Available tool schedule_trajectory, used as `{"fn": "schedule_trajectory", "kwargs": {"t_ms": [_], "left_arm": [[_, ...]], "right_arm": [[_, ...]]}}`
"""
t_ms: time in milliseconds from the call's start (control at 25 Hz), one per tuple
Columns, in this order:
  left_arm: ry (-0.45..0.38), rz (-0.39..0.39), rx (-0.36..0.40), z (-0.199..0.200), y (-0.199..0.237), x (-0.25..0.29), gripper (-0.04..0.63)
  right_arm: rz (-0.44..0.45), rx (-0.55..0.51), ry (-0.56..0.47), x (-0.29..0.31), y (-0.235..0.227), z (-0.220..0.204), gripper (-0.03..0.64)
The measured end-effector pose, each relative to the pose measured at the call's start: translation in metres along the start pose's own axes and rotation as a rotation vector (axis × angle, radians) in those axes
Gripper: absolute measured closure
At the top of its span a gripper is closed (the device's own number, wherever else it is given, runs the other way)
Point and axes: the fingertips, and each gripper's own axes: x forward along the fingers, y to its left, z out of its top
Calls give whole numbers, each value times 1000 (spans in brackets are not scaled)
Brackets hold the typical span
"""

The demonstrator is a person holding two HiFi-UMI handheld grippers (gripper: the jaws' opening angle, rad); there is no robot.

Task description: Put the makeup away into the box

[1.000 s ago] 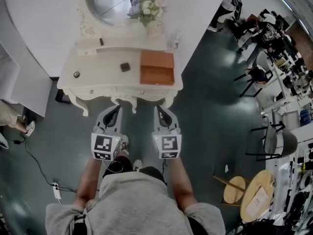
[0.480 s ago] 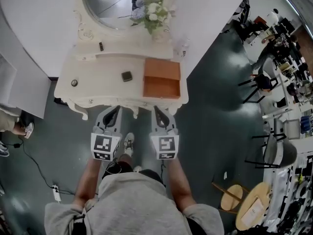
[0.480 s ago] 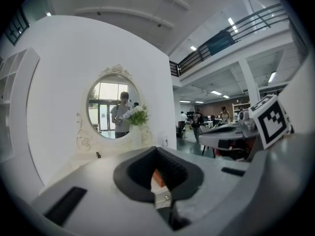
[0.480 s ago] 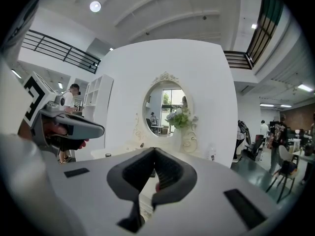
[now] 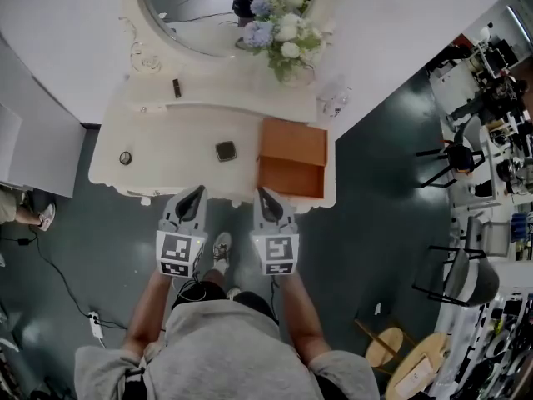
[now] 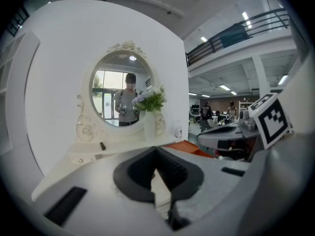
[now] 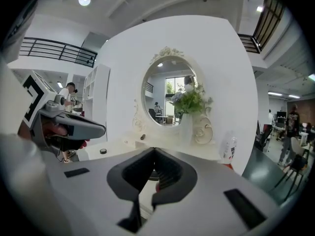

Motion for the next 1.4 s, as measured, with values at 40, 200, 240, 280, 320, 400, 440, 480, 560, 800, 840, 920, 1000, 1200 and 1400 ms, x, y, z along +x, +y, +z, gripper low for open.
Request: {"fn": "schedule_trajectory", "kwargs": {"t_ms": [40,200,240,280,320,400,440,480,560,800,840,920,1000,1200,1400], "left_arm": [[12,2,-8,-4,7,7,594],[63,-1,-32,-22,35,37,595],[73,-4,-31,-26,40,43,595],[84,-7,-29,-30,46,49,595],[94,-10,-29,-34,51,55,594],[113,-11,-36,-42,60,66,595],[121,-10,-42,-46,65,72,595],[130,-10,-48,-50,70,77,595],[146,-9,-61,-58,79,87,594],[198,3,-87,-80,99,112,595],[202,4,-94,-82,101,115,594],[211,5,-103,-87,106,121,595],[223,6,-106,-93,110,125,595],[254,9,-130,-107,118,134,595],[275,12,-140,-117,124,139,595]], "right_arm": [[7,6,14,12,1,-4,604],[25,17,64,57,4,-20,604],[28,20,76,67,5,-25,604],[32,25,89,77,6,-29,604],[35,33,102,86,6,-33,604],[42,44,126,104,5,-41,604],[43,47,138,112,5,-46,604],[42,48,150,121,4,-51,603],[44,56,181,138,4,-61,603],[117,83,308,181,19,-95,424],[119,79,325,187,20,-102,402],[110,68,357,200,20,-114,352],[108,77,391,212,20,-127,312],[106,95,458,231,21,-155,278],[104,95,534,239,23,-177,278]]}}
